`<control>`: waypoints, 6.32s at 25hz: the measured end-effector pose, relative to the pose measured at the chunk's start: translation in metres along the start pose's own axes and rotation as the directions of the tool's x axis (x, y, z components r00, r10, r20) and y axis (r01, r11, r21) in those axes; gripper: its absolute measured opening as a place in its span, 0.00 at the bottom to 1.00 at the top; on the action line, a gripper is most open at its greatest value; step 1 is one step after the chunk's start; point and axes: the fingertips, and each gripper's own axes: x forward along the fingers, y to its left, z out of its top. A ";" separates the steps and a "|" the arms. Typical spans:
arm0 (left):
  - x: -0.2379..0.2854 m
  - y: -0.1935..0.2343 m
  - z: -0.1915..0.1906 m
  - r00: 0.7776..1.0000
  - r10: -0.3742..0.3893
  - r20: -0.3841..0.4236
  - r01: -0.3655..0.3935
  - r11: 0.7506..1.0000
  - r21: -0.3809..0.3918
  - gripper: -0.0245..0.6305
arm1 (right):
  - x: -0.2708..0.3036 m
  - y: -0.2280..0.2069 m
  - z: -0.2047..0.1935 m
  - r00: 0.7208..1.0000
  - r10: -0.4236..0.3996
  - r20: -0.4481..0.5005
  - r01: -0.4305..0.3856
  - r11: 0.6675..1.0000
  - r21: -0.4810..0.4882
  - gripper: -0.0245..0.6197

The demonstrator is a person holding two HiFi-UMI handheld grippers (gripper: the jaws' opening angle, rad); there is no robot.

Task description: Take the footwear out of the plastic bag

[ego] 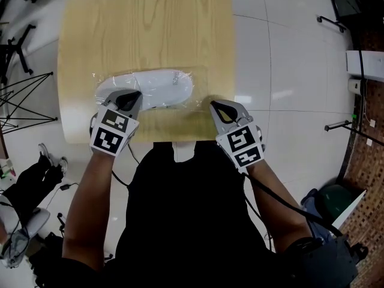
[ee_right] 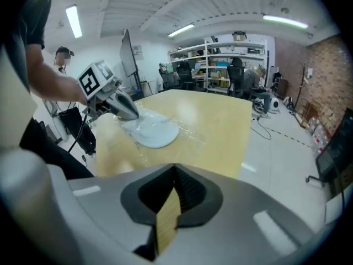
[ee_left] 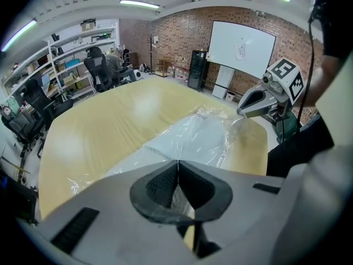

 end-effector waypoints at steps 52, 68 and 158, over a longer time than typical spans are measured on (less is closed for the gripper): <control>0.020 -0.050 0.025 0.990 -0.141 -0.027 0.143 0.950 0.277 0.23 | 0.061 0.010 0.046 0.938 0.345 -0.037 -0.286 0.828 0.482 0.21; -0.006 -0.038 0.031 0.987 -0.110 0.119 0.079 0.967 0.240 0.08 | 0.078 0.025 0.058 0.920 0.377 -0.106 -0.304 0.859 0.413 0.23; 0.012 -0.027 -0.006 0.998 -0.061 -0.022 0.065 0.968 0.241 0.17 | -0.048 -0.121 -0.016 0.920 0.021 0.390 -0.359 0.439 0.824 0.20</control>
